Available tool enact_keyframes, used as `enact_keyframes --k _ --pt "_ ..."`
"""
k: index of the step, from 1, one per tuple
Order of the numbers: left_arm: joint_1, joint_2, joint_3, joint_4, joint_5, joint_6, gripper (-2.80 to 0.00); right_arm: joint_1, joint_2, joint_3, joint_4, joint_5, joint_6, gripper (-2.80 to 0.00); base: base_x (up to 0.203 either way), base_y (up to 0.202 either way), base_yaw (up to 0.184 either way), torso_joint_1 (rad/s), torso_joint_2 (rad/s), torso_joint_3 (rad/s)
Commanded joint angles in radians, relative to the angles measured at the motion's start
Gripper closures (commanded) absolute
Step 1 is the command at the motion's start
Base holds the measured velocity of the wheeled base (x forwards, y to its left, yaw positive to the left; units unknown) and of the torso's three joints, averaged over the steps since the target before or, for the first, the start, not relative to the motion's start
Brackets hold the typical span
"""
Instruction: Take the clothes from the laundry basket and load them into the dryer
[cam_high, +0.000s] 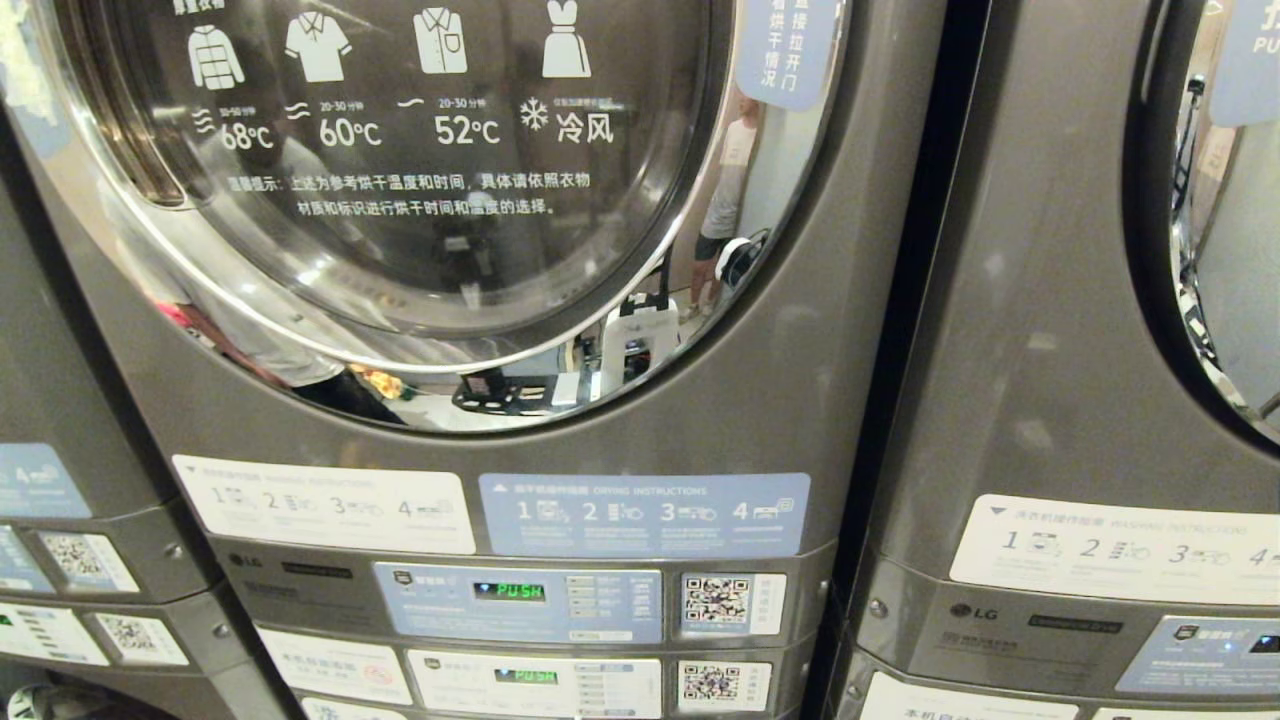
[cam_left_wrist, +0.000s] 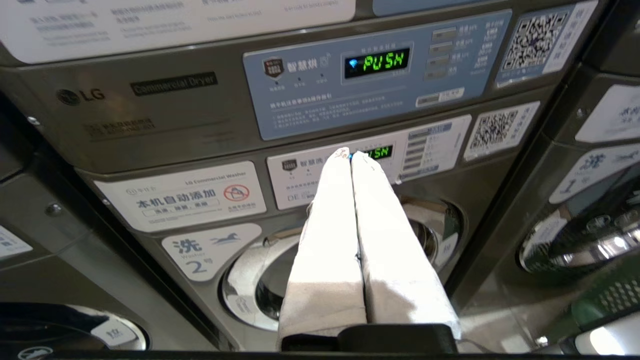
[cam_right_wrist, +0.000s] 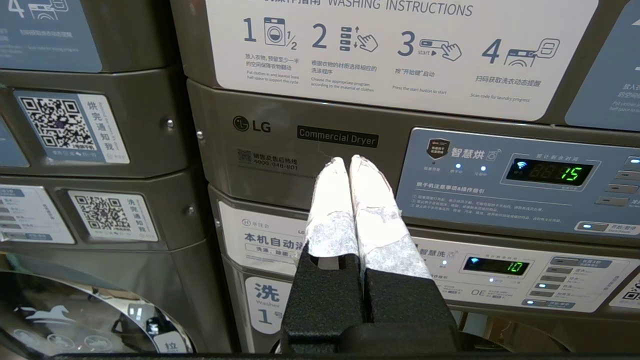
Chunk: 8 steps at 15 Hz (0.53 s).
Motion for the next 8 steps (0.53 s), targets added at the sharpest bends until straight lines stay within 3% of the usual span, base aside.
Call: enact_keyframes --k 1,2,3,6,7,8 --pt "-0.013 -0.078 0.000 0.002 0.015 -0.021 0.00 0.000 0.000 0.000 0.000 0.001 0.000 0.00 0.000 0.000 0.000 0.000 0.00 0.000" --pt "-0.009 -0.110 0.000 0.012 0.064 -0.078 0.00 0.000 -0.001 0.000 0.000 0.001 0.000 0.00 0.000 0.000 0.000 0.000 0.00 0.000" --pt "-0.001 -0.130 0.000 0.024 0.111 -0.096 0.00 0.000 -0.001 0.000 0.000 0.001 0.000 0.00 0.000 0.000 0.000 0.000 0.00 0.000" --pt "0.007 -0.248 0.000 0.037 0.186 -0.091 0.00 0.000 -0.001 -0.001 0.000 0.001 0.002 0.00 0.000 0.000 0.000 0.000 0.00 0.000" --pt "0.000 -0.290 0.000 0.057 0.217 -0.069 0.00 0.000 0.000 0.000 0.000 0.001 0.004 0.00 0.000 0.000 0.000 0.000 0.00 0.000" --pt "-0.004 -0.322 0.000 0.081 0.264 0.008 0.00 0.000 -0.001 -0.001 0.000 0.000 0.005 0.00 0.000 0.000 0.000 0.000 0.00 0.000"
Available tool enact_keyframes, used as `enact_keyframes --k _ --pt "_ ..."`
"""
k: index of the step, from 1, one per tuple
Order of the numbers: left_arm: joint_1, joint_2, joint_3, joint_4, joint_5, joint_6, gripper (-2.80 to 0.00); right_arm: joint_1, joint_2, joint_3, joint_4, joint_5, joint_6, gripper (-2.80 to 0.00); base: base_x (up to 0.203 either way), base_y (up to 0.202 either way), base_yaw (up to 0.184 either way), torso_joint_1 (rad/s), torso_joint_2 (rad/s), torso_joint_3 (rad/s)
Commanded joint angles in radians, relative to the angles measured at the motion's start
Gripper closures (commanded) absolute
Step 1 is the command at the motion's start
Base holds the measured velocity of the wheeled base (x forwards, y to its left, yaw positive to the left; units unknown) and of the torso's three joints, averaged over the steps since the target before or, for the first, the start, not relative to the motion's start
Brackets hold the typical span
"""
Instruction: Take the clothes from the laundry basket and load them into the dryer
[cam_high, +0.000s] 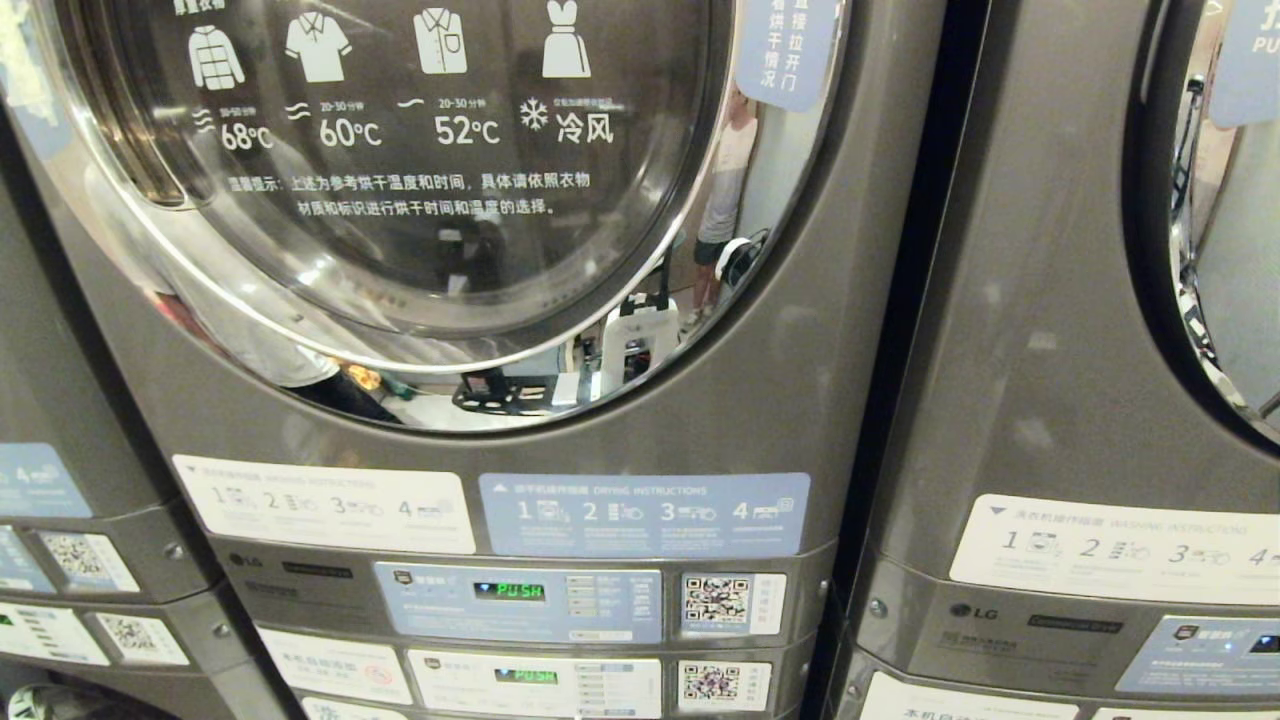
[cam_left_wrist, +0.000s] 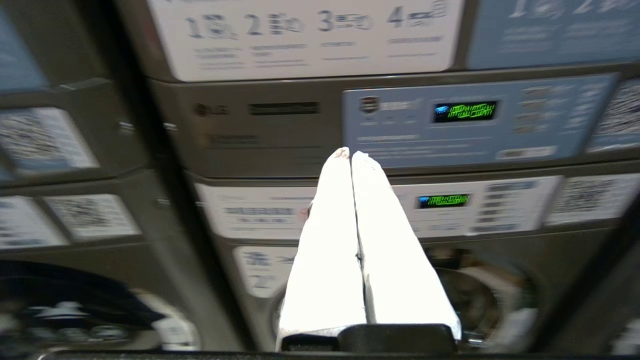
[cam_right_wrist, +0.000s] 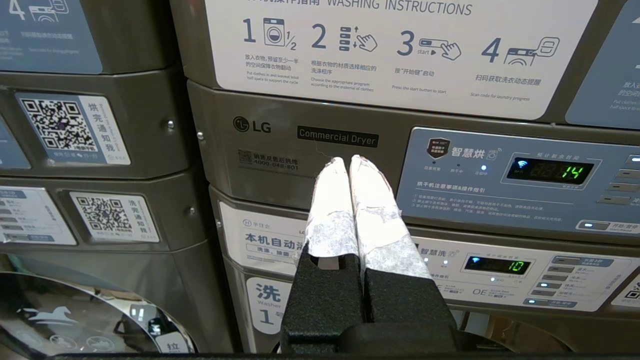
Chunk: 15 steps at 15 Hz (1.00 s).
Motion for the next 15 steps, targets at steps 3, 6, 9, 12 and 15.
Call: enact_keyframes --k 3,6,9,12,15 --pt "-0.004 -0.134 0.000 0.029 0.047 0.106 0.00 0.000 0.000 -0.001 0.000 0.000 0.010 0.00 0.000 0.000 0.000 0.000 0.00 0.000" --pt "-0.004 -0.159 0.000 0.046 0.020 0.080 0.00 0.000 0.000 0.001 0.000 0.000 0.013 0.00 0.000 0.000 0.000 0.000 0.00 0.000" --pt "-0.004 -0.158 0.000 0.085 -0.011 0.080 0.00 0.000 -0.001 0.000 0.000 0.000 0.012 0.00 0.000 0.000 0.000 0.000 0.00 0.000" --pt "-0.004 -0.158 0.000 0.098 -0.012 0.076 0.00 0.000 -0.001 0.001 -0.001 0.000 0.013 0.00 0.000 0.000 0.000 0.000 0.00 0.000" --pt "-0.004 -0.159 0.000 0.100 -0.010 0.064 0.00 0.000 -0.001 0.000 -0.001 0.000 0.013 0.00 0.000 0.000 0.000 0.000 0.00 0.000"
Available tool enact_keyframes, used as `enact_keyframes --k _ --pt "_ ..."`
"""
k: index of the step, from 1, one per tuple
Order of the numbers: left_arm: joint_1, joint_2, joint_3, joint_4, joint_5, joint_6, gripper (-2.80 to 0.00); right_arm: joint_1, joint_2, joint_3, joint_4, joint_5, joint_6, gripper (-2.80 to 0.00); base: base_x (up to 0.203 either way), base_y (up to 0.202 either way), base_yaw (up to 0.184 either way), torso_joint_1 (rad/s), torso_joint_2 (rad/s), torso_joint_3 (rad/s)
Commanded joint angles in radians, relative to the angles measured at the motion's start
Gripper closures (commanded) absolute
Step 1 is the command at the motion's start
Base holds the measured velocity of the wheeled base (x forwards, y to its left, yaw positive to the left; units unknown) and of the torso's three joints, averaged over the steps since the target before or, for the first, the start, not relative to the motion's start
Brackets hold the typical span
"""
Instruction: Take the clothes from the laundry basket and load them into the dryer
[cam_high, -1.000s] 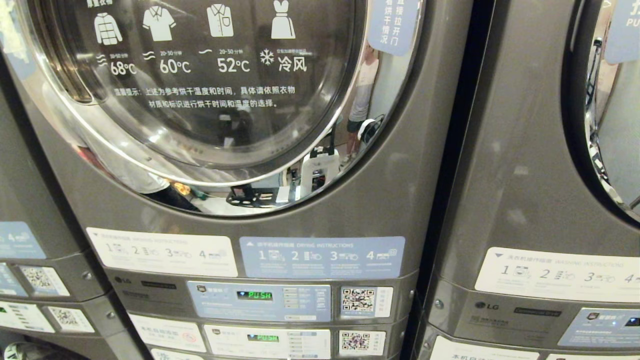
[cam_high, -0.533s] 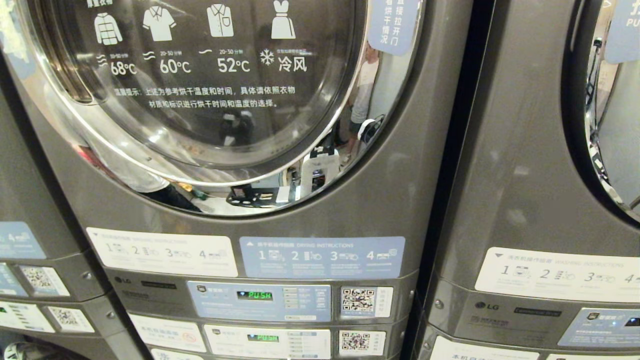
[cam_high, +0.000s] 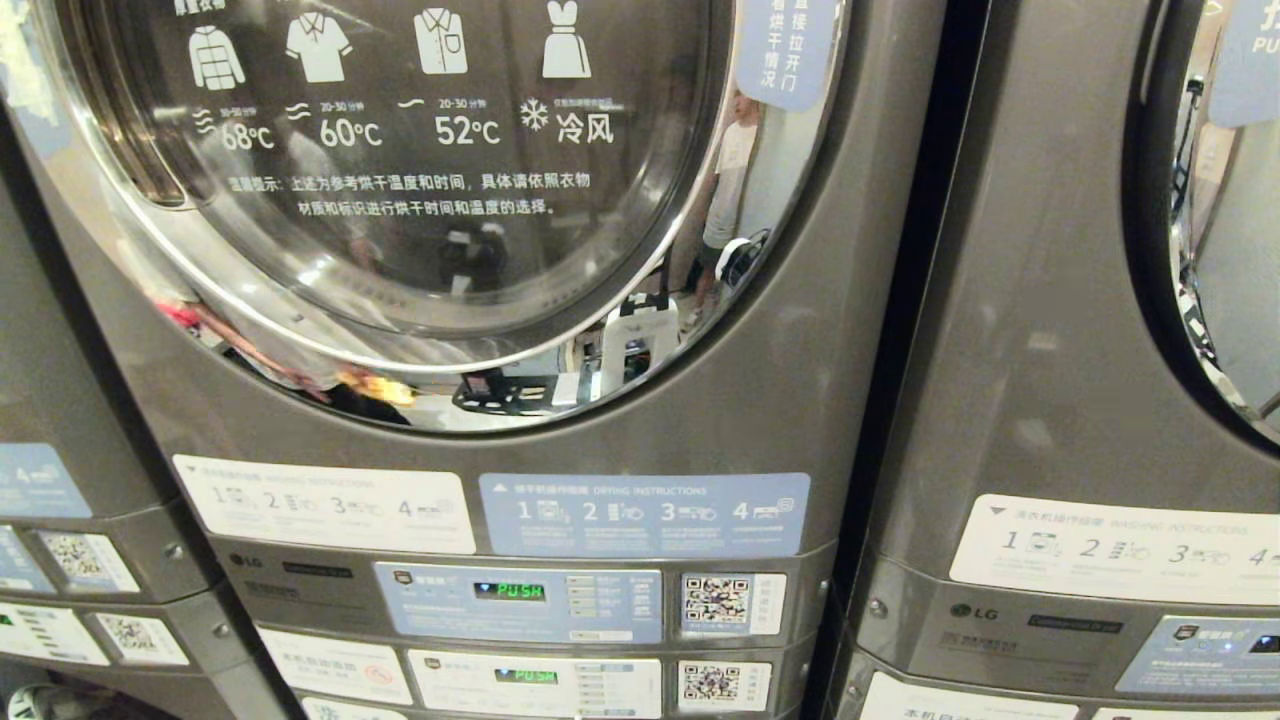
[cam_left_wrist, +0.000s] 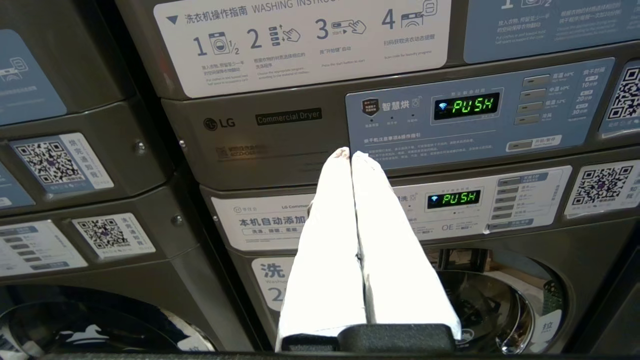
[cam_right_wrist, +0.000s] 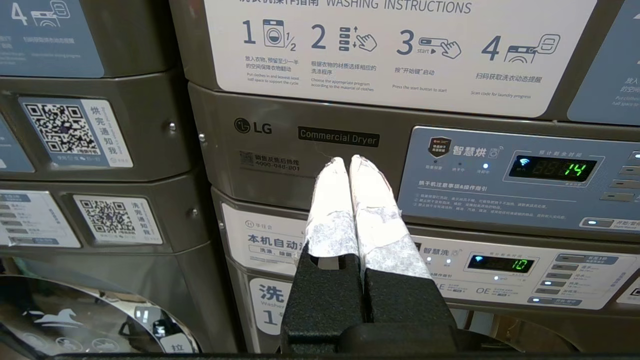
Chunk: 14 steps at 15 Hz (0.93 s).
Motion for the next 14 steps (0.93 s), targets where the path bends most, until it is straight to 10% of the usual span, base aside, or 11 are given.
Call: enact_keyframes --k 1,14 --pt "0.000 -0.002 0.000 0.001 0.005 -0.013 0.00 0.000 0.000 0.000 -0.001 0.000 -0.001 0.00 0.000 0.000 0.000 0.000 0.00 0.000" --pt "0.000 -0.002 0.000 0.004 0.016 -0.074 0.00 0.000 0.000 0.001 0.002 0.048 -0.189 0.00 0.000 0.000 0.000 0.000 0.00 0.000"
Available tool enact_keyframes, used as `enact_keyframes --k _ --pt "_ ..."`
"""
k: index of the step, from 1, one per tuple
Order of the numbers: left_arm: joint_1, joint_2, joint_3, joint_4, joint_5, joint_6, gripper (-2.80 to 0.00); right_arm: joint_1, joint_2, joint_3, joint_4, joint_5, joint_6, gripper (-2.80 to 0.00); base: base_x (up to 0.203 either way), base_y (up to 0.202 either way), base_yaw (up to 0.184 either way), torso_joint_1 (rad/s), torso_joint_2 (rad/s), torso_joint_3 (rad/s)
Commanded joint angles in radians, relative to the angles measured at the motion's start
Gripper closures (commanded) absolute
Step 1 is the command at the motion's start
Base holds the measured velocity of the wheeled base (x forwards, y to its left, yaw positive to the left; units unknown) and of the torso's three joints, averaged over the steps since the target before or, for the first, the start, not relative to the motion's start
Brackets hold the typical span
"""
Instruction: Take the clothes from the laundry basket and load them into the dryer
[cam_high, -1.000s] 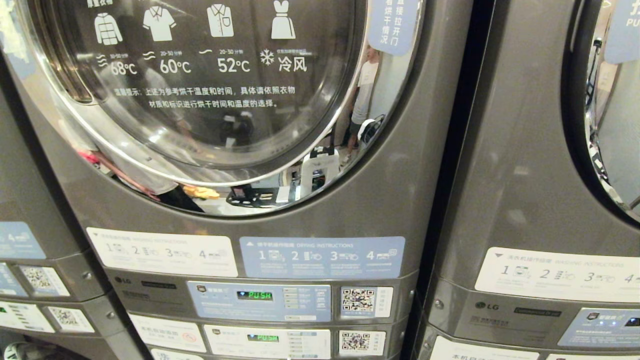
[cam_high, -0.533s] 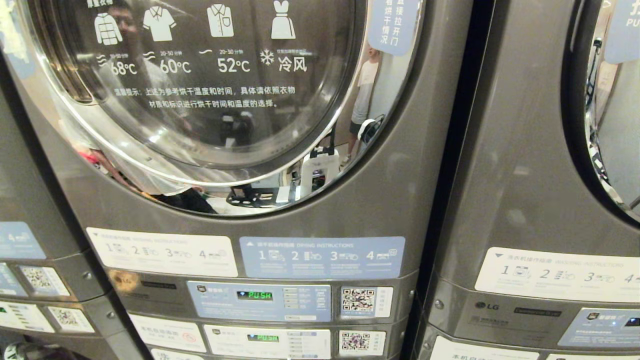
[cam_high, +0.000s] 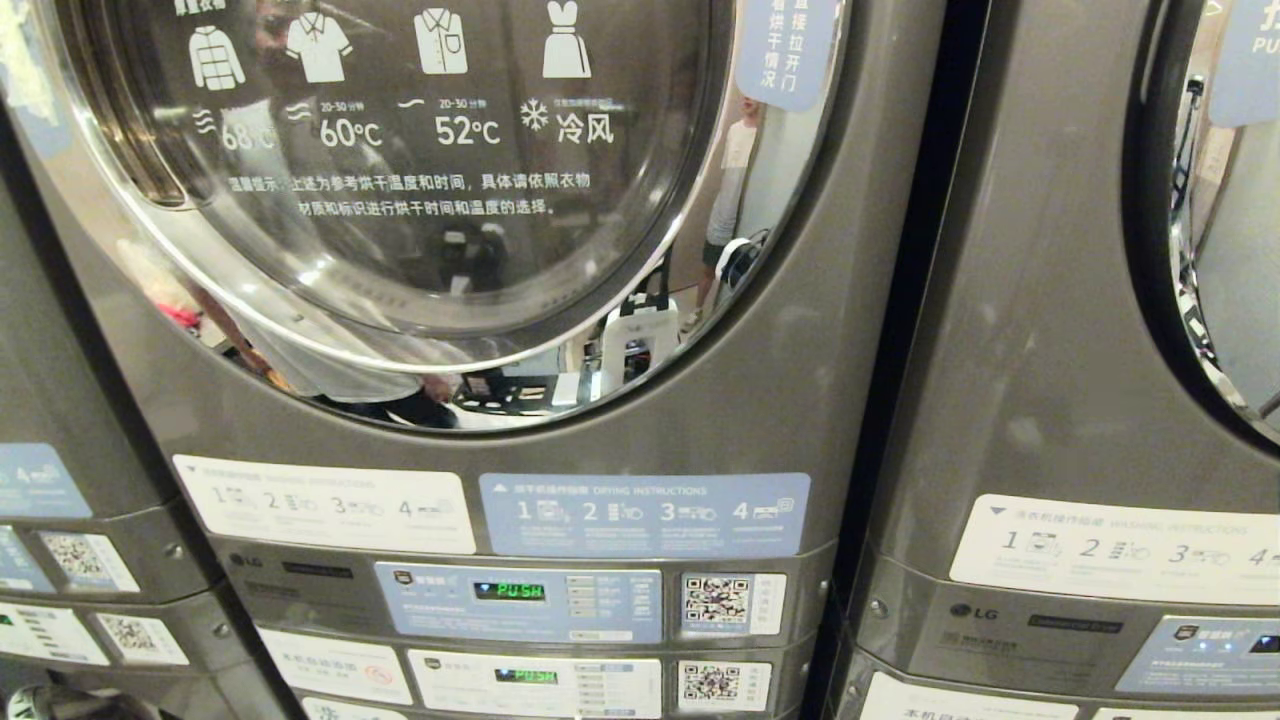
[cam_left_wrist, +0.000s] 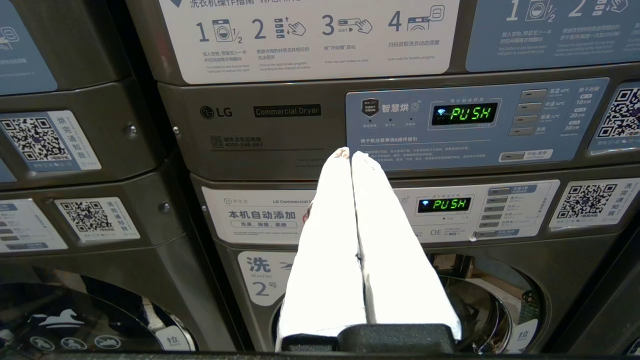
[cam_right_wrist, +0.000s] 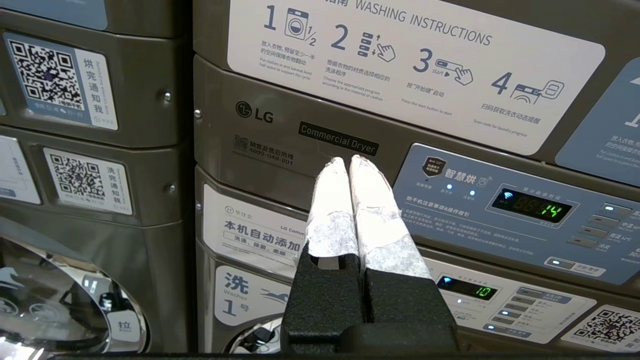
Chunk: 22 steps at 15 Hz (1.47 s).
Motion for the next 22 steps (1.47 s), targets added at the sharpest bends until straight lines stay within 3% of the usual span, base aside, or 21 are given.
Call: enact_keyframes --k 1,22 --pt "0.000 -0.001 0.000 0.000 0.000 0.000 0.00 0.000 0.000 0.000 0.001 0.002 -0.001 0.00 0.000 0.000 0.000 0.000 0.00 0.000" --pt "0.000 -0.001 0.000 -0.003 -0.001 0.000 0.00 0.000 0.000 0.000 0.001 0.000 0.006 0.00 0.000 0.000 0.000 0.000 0.00 0.000"
